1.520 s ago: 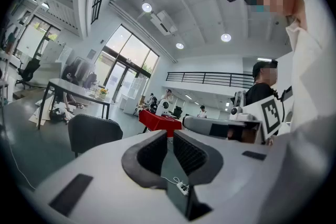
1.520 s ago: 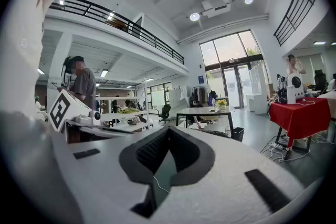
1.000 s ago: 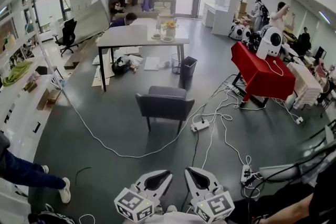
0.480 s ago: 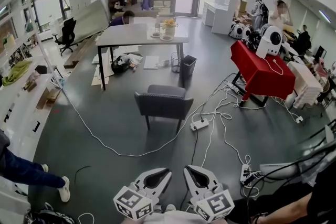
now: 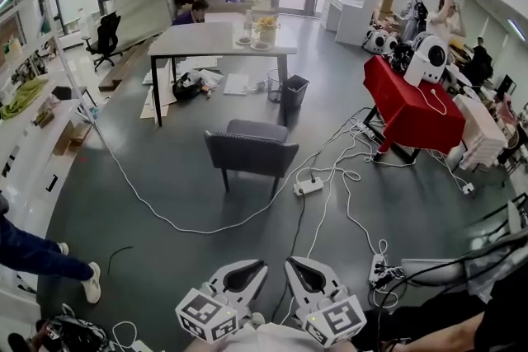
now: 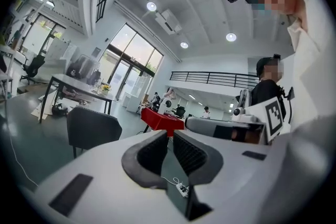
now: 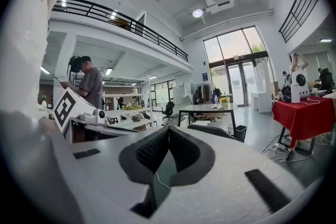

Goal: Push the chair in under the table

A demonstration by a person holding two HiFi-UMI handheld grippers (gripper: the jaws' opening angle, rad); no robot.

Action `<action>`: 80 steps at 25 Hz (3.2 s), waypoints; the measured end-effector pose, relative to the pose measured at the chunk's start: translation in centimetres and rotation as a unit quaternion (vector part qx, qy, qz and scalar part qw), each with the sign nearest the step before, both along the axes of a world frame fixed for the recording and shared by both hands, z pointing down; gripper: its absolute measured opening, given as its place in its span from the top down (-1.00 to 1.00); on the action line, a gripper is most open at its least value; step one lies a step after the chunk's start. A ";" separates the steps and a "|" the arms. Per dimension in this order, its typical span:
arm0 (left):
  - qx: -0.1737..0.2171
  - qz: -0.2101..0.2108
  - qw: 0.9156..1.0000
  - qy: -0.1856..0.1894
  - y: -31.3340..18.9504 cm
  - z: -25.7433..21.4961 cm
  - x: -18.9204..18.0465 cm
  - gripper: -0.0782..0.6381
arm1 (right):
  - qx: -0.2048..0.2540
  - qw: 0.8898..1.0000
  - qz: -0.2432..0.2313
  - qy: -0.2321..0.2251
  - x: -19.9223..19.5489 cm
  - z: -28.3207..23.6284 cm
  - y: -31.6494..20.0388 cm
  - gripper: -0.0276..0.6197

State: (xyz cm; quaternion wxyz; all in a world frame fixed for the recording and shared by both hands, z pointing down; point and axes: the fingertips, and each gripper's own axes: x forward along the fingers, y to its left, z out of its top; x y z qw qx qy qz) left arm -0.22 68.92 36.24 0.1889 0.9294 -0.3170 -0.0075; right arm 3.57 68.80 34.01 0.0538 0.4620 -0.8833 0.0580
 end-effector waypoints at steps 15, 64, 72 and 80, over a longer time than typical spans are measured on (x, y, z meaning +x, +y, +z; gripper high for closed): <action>0.014 0.014 1.000 -0.022 -13.7 1.4 -1.7 0.66 | 0.005 1.000 0.016 -0.002 -0.7 1.3 -13.8 0.91; -0.011 -0.018 0.997 -0.080 -53.6 7.2 -3.1 0.70 | -0.032 0.999 0.017 0.028 1.7 6.0 -52.7 0.91; -0.022 -0.027 0.996 -0.085 -55.7 7.9 -1.2 0.70 | -0.049 0.998 -0.003 0.027 3.0 7.4 -54.9 0.91; -0.029 -0.029 0.994 -0.100 -56.5 8.3 -2.6 0.70 | -0.069 0.997 -0.007 0.017 2.0 8.3 -55.7 0.91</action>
